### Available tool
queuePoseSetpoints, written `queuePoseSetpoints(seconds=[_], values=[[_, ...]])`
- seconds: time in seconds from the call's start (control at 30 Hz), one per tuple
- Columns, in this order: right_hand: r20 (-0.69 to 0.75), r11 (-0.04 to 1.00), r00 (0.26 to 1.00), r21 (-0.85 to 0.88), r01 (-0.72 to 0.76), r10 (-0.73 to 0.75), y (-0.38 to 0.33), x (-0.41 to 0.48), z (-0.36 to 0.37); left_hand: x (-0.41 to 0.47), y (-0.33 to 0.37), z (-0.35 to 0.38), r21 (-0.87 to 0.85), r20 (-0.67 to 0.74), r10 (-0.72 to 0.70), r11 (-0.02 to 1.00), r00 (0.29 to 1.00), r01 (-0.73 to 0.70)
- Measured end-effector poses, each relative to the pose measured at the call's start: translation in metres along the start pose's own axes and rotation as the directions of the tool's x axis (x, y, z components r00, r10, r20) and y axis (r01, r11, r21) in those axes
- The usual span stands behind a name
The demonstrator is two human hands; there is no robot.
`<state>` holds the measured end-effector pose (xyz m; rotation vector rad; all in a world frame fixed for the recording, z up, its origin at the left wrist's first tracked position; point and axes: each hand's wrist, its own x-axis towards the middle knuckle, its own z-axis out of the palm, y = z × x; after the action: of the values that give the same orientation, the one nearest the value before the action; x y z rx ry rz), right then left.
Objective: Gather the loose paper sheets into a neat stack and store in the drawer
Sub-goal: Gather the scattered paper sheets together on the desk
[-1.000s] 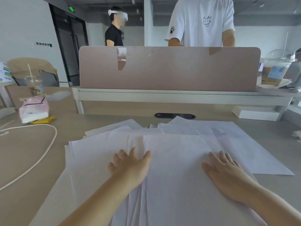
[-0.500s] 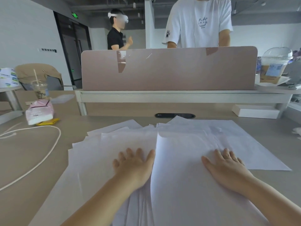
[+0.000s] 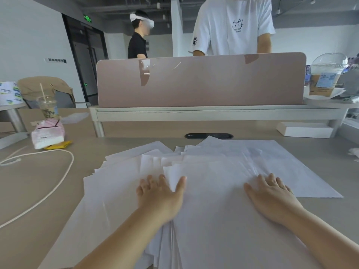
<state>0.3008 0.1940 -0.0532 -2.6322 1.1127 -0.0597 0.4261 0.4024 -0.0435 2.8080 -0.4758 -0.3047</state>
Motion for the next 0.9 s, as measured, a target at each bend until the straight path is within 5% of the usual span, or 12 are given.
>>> queuePoseSetpoints(seconds=[0.17,0.27,0.4,0.5,0.6,0.67,0.73,0.8,0.9], values=[[0.010,1.000,1.000,0.031,0.002,-0.002,0.002,0.002,0.000,-0.011,0.020,-0.006,-0.286,-0.013,0.158,0.946,0.987,-0.155],[-0.064,0.995,0.998,0.100,-0.012,0.018,0.006,0.002,-0.009,-0.003,-0.001,-0.015,0.018,-0.190,0.038,0.999,0.981,-0.035],[-0.024,0.999,0.999,-0.014,0.030,-0.031,0.012,0.004,-0.008,0.004,-0.027,-0.012,0.154,-0.004,-0.212,0.965,0.977,0.210],[-0.006,0.999,0.999,0.004,0.034,-0.034,0.009,0.005,-0.005,0.005,-0.008,-0.004,0.030,-0.011,-0.029,0.999,1.000,0.029],[-0.008,0.998,0.999,0.053,0.040,-0.039,0.010,0.004,-0.004,-0.008,0.014,-0.008,-0.356,-0.015,0.209,0.913,0.978,-0.200],[-0.024,0.990,0.999,0.140,0.032,-0.029,0.012,0.003,-0.009,-0.012,0.014,-0.015,-0.406,-0.120,0.212,0.881,0.970,-0.243],[-0.103,0.980,0.995,0.198,0.002,0.019,0.014,0.005,-0.013,-0.002,-0.003,-0.019,-0.146,-0.236,0.056,0.985,0.970,-0.092],[-0.143,0.995,0.988,0.088,-0.045,0.058,0.018,0.009,-0.016,0.010,-0.027,-0.023,0.081,-0.143,-0.184,0.977,0.972,0.197],[-0.017,0.997,0.999,-0.052,-0.050,0.049,0.026,0.014,-0.017,0.014,-0.040,-0.022,0.051,0.005,-0.325,0.945,0.946,0.324]])
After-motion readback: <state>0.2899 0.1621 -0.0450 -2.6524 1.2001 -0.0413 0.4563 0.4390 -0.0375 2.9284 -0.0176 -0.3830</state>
